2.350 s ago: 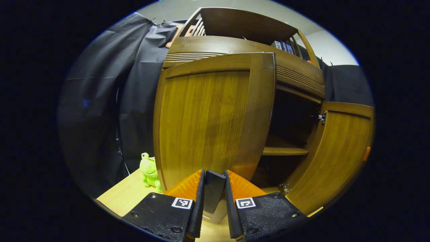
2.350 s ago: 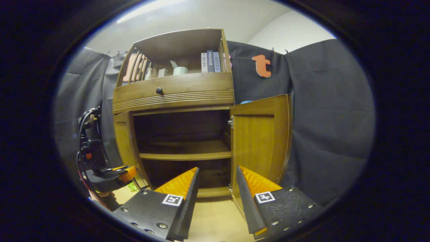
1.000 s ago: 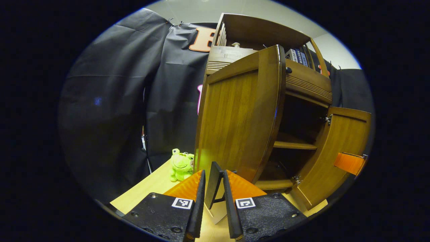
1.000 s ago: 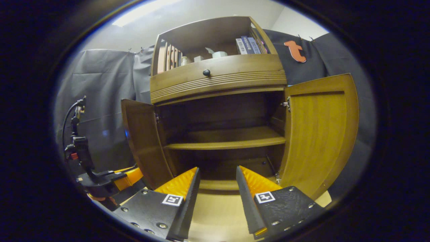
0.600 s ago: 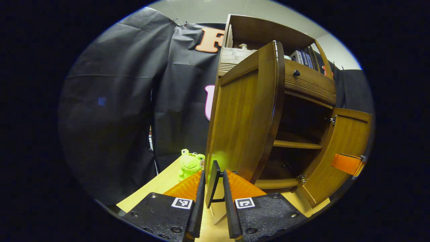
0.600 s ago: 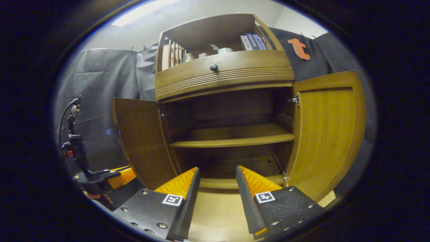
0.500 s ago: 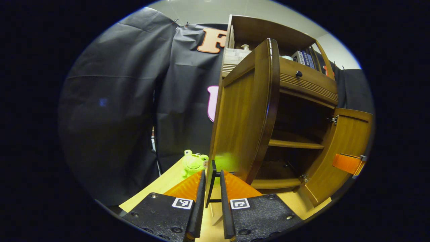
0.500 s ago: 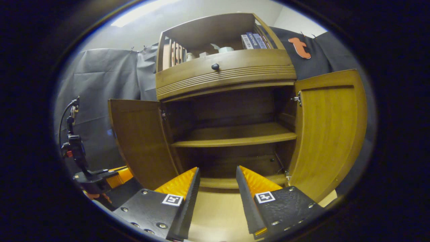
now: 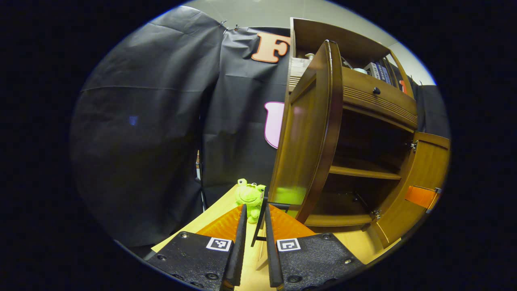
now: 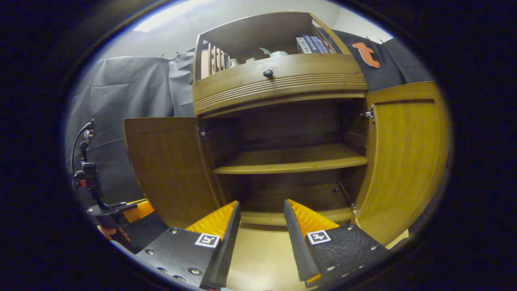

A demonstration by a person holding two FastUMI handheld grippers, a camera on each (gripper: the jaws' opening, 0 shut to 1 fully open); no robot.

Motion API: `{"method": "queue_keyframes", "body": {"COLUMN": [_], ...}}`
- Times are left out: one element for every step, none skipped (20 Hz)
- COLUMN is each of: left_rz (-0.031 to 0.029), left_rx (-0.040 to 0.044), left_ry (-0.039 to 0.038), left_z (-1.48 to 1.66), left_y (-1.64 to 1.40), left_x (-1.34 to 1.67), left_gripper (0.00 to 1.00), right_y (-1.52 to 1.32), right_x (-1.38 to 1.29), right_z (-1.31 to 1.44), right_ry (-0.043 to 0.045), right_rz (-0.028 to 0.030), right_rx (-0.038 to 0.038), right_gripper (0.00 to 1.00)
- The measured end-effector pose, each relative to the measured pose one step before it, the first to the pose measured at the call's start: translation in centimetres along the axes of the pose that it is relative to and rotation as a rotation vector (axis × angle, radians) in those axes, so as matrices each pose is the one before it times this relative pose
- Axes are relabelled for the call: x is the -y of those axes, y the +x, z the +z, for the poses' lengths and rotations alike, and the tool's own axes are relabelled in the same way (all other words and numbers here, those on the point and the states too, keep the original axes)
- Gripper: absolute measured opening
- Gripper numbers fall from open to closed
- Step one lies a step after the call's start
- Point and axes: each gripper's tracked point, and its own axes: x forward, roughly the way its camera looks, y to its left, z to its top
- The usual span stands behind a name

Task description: Open the right door of the double-door shoe cabinet with the right hand, and open the left door with the left hand.

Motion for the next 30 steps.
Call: {"method": "queue_keyframes", "body": {"left_rz": [0.00112, 0.00624, 0.01254, 0.01665, 0.02018, 0.02278, 0.02339, 0.02254, 0.01964, 0.00814, -0.00562, 0.00065, 0.00097, -0.00139, -0.00544, -0.01131, -0.01797, -0.02209, -0.02277, -0.02295, -0.02393, -0.02739, -0.03461, -0.03481, -0.03651, -0.03581, -0.0379, -0.03622, -0.0303, -0.02396], "left_rx": [0.00152, 0.00057, 0.00316, 0.00266, 0.00673, 0.00794, 0.00829, 0.00897, 0.0103, 0.01116, 0.0074, 0.00586, 0.00661, 0.01198, 0.01298, 0.01431, 0.01474, 0.01139, 0.00946, 0.00971, 0.00781, 0.00797, 0.00735, 0.0018, 0.00308, 0.00192, 0.00861, 0.01143, 0.00794, 0.00751], "left_ry": [-0.00429, 0.0019, 0.00622, 0.00794, 0.00619, 0.00282, -0.00157, -0.00493, -0.00504, -0.01123, -0.02046, -0.01901, -0.01227, -0.00475, -0.00146, 0.0018, 0.0041, 0.00467, 0.00441, 0.00483, 0.00452, 0.00402, 0.00512, 0.00725, 0.00792, 0.00603, 0.00347, 0.00377, 0.00622, 0.01075], "left_z": [0.123, 0.005, 0.063, 0.155, 0.242, 0.339, 0.343, 0.474, 0.349, 0.204, 0.493, 0.328, 0.168, 0.417, 0.506, 0.597, 0.624, 0.614, 0.47, 0.503, 0.517, 0.489, 0.44, 0.342, 0.363, 0.378, 0.424, 0.409, 0.313, 0.247], "left_y": [-0.17, -0.07, -0.073, -0.159, -0.223, -0.253, -0.242, -0.38, -0.416, -0.106, -1.011, -0.453, -0.352, -0.415, -0.435, -0.388, -0.357, -0.198, -0.131, -0.047, 0.072, 0.113, 0.16, 0.23, 0.229, 0.278, 0.207, 0.307, 0.393, 0.397], "left_x": [-0.115, -0.17, -0.329, -0.381, -0.482, -0.502, -0.577, -0.565, -0.503, -0.251, 0.276, 0.325, 0.387, 0.592, 0.873, 1.018, 1.199, 1.321, 1.353, 1.37, 1.525, 1.636, 1.76, 1.842, 1.884, 1.794, 1.942, 1.859, 1.576, 1.411], "left_gripper": [0.27, 0.27, 0.27, 0.27, 0.27, 0.27, 0.31, 0.27, 0.27, 0.27, 0.27, 0.27, 0.27, 0.27, 0.27, 0.27, 0.27, 0.27, 0.27, 0.27, 0.27, 0.27, 0.27, 0.24, 0.22, 0.19, 0.19, 0.19, 0.19, 0.19], "right_y": [0.191, 0.095, 0.174, 0.162, 0.085, 0.049, 0.024, -0.082, -0.057, -0.104, -0.017, -0.135, -0.161, -0.308, -0.306, -0.327, -0.355, -0.364, -0.341, -0.429, -0.334, -0.363, -0.299, -0.451, -0.32, -0.348, -0.274, -0.254, -0.212, -0.257], "right_x": [-0.183, -0.251, -0.203, -0.175, -0.069, -0.016, 0.098, 0.208, 0.265, 0.119, 0.29, 0.155, 0.238, 0.392, 0.445, 0.507, 0.568, 0.633, 0.687, 0.777, 0.79, 0.834, 0.898, 0.849, 0.839, 0.685, 0.543, 0.362, 0.399, 0.409], "right_z": [-0.048, -0.128, -0.021, -0.077, 0.051, 0.064, 0.14, 0.227, 0.418, 0.259, 0.301, 0.161, 0.194, 0.254, 0.247, 0.255, 0.4, 0.504, 0.525, 0.54, 0.658, 0.704, 0.737, 0.798, 0.808, 0.732, 0.628, 0.554, 0.354, 0.165], "right_ry": [0.00078, 0.00087, 0.00066, 0.00023, -0.00067, -0.00176, -0.00218, -0.00192, -0.00143, -0.00205, -0.00359, -0.00374, -0.00481, -0.00657, -0.0054, -0.00397, -0.00428, -0.00606, -0.0091, -0.01096, -0.01292, -0.01475, -0.01698, -0.01898, -0.01907, -0.01639, -0.00981, -0.00727, -0.00253, 0.00286], "right_rz": [0.00546, 0.00608, 0.00571, 0.0048, 0.00403, 0.00213, -0.00122, -0.00747, -0.00579, -0.00237, -0.00156, -0.00073, -0.00123, -0.00462, -0.00566, -0.00644, -0.00762, -0.00826, -0.01116, -0.01312, -0.01409, -0.016, -0.01648, -0.01593, -0.01408, -0.01155, -0.00435, -0.00041, -0.0014, -0.00082], "right_rx": [-0.00274, -0.00324, -0.00247, -0.00191, 0.0, 0.00197, 0.00342, 0.00996, 0.01264, 0.01016, 0.0066, 0.00622, 0.0058, 0.00679, 0.00642, 0.00963, 0.01256, 0.01193, 0.01346, 0.01515, 0.0164, 0.01887, 0.0222, 0.02312, 0.01991, 0.01776, 0.01179, 0.00943, 0.00318, 0.00002], "right_gripper": [0.64, 0.64, 0.64, 0.64, 0.64, 0.64, 0.64, 0.64, 0.64, 0.64, 0.64, 0.64, 0.64, 0.64, 0.64, 0.64, 0.64, 0.55, 0.55, 0.64, 0.63, 0.63, 0.55, 0.59, 0.63, 0.63, 0.63, 0.64, 0.64, 0.61]}}
